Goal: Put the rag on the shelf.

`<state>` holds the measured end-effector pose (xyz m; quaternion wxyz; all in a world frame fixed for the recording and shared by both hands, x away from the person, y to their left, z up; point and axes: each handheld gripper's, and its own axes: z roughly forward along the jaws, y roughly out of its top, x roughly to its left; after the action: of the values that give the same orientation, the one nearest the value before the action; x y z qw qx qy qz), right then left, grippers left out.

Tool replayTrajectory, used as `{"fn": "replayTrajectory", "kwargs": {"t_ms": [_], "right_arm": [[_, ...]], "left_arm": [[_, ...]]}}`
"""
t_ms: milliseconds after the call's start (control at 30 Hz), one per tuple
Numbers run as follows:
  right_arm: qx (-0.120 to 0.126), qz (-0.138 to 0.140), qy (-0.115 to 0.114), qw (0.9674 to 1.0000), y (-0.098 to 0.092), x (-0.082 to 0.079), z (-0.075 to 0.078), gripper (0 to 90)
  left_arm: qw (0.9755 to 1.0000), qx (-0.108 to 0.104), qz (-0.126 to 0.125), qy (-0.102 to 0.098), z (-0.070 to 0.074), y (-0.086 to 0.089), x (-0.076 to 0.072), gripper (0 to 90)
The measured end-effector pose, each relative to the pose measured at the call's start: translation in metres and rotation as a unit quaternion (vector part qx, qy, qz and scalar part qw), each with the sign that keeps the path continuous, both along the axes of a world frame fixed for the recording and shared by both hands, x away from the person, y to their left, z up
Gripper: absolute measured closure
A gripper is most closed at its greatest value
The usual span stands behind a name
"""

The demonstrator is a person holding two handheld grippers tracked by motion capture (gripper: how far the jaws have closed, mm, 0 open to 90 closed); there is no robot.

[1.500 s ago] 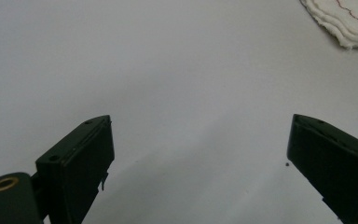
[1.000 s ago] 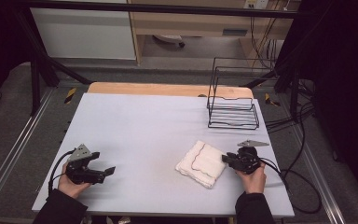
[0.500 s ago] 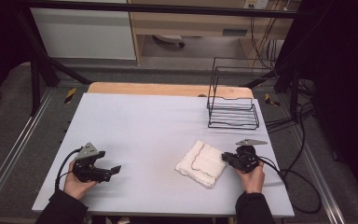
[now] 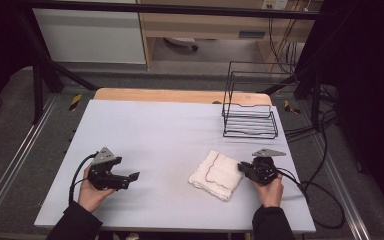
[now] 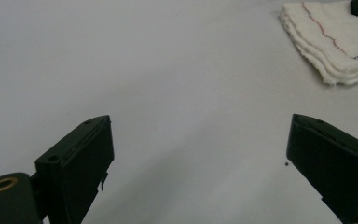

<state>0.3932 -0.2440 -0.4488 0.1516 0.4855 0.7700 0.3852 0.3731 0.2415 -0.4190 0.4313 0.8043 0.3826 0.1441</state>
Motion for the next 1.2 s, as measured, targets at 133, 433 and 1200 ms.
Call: {"fn": "replayTrajectory", "kwargs": {"t_ms": [133,433,1200], "right_arm": [[-0.004,-0.005,-0.006,1.0000,-0.001,-0.002,0.000,73.0],[-0.001,-0.020,0.006,0.9998,-0.002,-0.005,-0.002,65.9],[0.014,-0.012,0.019,0.9996,-0.003,-0.003,-0.004,78.2]], "left_arm": [[1.0000,-0.001,-0.007,-0.004,0.007,-0.017,0.005,7.2],[0.9996,0.005,-0.028,-0.005,0.016,-0.056,0.016,7.3],[0.9987,0.005,-0.049,0.013,0.015,-0.147,0.053,14.7]]}}
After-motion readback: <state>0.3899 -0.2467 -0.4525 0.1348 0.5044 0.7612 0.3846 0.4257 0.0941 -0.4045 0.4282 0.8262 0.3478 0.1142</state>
